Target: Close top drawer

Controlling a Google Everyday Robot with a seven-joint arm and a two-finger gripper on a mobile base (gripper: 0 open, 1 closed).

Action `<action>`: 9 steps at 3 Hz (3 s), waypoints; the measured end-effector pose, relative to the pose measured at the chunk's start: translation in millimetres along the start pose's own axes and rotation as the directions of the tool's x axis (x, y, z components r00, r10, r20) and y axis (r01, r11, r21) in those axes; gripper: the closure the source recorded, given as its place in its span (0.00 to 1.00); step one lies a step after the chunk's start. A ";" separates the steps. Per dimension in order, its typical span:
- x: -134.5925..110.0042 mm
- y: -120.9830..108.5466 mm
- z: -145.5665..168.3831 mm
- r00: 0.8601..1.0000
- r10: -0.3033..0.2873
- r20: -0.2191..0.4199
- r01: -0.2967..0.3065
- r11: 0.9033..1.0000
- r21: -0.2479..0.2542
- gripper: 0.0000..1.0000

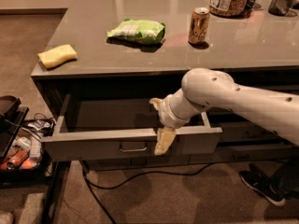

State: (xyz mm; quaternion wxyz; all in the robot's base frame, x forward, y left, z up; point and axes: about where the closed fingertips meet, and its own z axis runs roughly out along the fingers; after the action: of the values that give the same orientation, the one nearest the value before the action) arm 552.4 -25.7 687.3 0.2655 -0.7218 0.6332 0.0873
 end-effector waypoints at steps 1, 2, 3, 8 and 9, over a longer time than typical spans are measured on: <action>5.0 -10.2 13.8 1.000 0.023 0.006 -0.023 1.000 -0.001 0.00; 15.5 -21.7 29.1 0.998 0.062 0.028 -0.062 0.998 0.017 0.00; 15.9 -21.9 30.6 0.998 0.063 0.029 -0.064 0.998 0.017 0.00; 7.1 -66.4 49.7 0.999 0.044 0.011 -0.045 0.998 0.046 0.13; 5.8 -67.0 46.9 0.999 0.043 0.011 -0.044 0.998 0.047 0.37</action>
Offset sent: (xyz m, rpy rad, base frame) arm 0.0530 -0.0015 -0.0420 0.0861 0.0145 -0.1057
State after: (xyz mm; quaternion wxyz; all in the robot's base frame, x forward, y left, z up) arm 627.6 -3.7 663.3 0.2836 -0.7009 0.6494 0.0816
